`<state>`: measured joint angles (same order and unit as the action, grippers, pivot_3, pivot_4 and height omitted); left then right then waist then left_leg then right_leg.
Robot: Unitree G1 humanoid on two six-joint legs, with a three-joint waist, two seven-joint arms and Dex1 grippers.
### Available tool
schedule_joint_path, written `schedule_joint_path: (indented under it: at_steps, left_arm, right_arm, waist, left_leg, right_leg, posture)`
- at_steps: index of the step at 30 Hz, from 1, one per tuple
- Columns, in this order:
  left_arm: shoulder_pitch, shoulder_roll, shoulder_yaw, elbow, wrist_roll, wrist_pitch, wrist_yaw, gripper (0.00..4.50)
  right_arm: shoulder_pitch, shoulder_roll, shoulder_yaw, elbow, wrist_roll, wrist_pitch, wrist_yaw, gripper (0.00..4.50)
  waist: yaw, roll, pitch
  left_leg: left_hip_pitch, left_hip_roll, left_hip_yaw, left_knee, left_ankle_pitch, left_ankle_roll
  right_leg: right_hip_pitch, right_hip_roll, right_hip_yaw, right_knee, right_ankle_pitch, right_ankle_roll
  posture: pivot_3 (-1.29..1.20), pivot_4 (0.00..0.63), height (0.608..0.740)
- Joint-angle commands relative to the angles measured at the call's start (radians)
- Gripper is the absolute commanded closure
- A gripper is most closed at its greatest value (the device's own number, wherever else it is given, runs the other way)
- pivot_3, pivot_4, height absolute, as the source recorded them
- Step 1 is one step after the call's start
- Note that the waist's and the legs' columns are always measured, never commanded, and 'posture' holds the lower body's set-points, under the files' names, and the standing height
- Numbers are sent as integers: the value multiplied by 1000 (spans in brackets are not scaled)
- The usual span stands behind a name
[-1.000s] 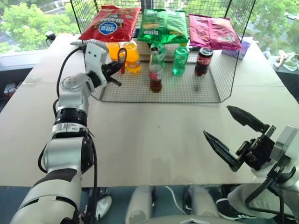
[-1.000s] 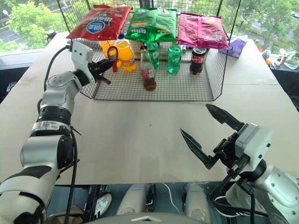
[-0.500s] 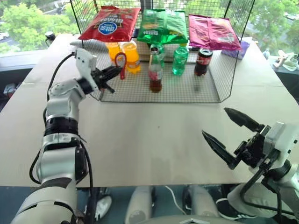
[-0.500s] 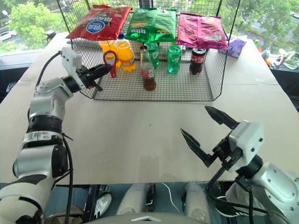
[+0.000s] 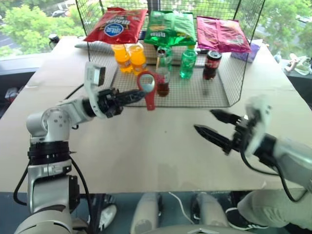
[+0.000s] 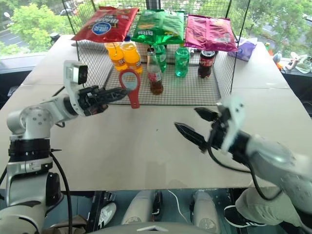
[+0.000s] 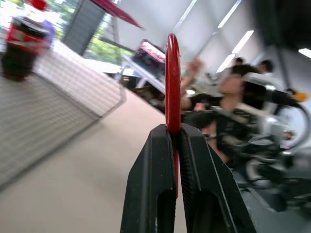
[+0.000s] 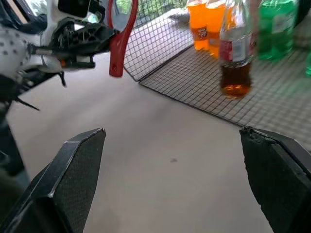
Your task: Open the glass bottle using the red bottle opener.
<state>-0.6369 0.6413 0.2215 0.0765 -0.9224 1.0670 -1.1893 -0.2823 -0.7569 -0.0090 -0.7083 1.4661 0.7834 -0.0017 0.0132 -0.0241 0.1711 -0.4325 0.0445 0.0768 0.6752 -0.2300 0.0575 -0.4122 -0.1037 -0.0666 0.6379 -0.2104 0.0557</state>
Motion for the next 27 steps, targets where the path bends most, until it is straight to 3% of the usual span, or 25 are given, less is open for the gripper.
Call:
schedule_joint_path:
  at_steps: [1, 9, 21, 24, 27]
  left_arm:
    - [1, -35, 5, -78, -69, 35, 41, 4475]
    - [1, -72, -19, -108, -69, 1, 52, 4475]
    - [26, -96, -45, -143, -84, -4, 56, 4475]
    - [19, -103, -52, -133, -77, -12, 53, 4500]
    - [23, -109, -63, -138, -78, -16, 51, 4500]
  right_arm:
    - [-113, 62, 75, 79, 205, 32, -70, 0]
    - [-210, 136, 130, 175, 375, 37, -163, 0]
    - [-255, 211, 168, 229, 343, 65, -194, 0]
    - [-264, 215, 179, 231, 330, 88, -178, 856]
    - [-272, 221, 185, 238, 318, 102, -165, 2287]
  waist:
    - [-1, 0, 0]
    - [0, 0, 0]
    - [-2, 0, 0]
    - [-2, 0, 0]
    - [-2, 0, 0]
  left_leg:
    - [0, 0, 0, 0, 0, 0]
    - [-1, -4, 0, -1, 0, 0]
    - [-1, -4, 1, -1, 0, 0]
    - [-1, -4, 1, -1, 0, 0]
    - [-1, -4, 1, -1, 0, 0]
  right_leg:
    - [0, 0, 0, 0, 0, 0]
    - [-1, 0, 0, 1, 2, 4]
    - [-2, 0, 1, 2, 2, 3]
    - [-2, 0, 1, 2, 2, 3]
    - [-2, 0, 1, 2, 2, 3]
  posture:
    - [0, 150, 740]
    - [0, 150, 740]
    - [0, 150, 740]
    - [0, 150, 740]
    - [0, 150, 740]
